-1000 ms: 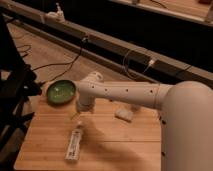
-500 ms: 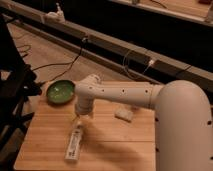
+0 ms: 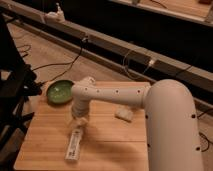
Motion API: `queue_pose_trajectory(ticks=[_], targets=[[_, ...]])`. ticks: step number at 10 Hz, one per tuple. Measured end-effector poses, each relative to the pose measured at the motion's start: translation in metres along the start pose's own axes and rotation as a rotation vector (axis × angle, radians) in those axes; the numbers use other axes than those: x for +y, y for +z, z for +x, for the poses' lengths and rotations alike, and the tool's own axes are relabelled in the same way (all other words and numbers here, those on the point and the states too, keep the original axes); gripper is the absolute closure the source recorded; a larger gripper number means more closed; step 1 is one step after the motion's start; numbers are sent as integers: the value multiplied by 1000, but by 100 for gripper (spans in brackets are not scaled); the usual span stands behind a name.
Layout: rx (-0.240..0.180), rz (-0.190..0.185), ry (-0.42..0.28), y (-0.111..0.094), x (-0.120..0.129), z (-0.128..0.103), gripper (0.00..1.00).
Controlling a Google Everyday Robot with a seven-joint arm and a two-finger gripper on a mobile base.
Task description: Stand the bottle upright
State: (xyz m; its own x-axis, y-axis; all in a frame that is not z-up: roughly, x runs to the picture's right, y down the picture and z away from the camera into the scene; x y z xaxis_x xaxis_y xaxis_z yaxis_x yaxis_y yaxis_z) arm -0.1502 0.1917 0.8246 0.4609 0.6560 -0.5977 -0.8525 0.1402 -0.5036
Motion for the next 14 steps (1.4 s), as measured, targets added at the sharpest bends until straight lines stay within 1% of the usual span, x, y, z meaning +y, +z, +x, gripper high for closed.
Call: queue_pose_trajectory(ticks=[1, 2, 3, 4, 5, 7, 8, 9, 10, 11, 12, 13, 14], targets=[[14, 1, 3, 7, 0, -1, 26], [28, 2, 5, 12, -1, -2, 29], [38, 4, 5, 17, -1, -2, 37], [44, 9, 2, 19, -2, -3, 47], [45, 14, 0, 19, -2, -4, 55], [33, 30, -13, 13, -1, -8, 80], [28, 35, -18, 11, -1, -9, 85], [15, 42, -27, 5, 2, -11, 96], [1, 46, -33, -1, 3, -13, 100], [-16, 50, -38, -9, 3, -15, 100], [-44, 53, -44, -22, 3, -21, 100], [-86, 52, -51, -41, 3, -29, 100], [-143, 48, -55, -67, 4, -38, 100]])
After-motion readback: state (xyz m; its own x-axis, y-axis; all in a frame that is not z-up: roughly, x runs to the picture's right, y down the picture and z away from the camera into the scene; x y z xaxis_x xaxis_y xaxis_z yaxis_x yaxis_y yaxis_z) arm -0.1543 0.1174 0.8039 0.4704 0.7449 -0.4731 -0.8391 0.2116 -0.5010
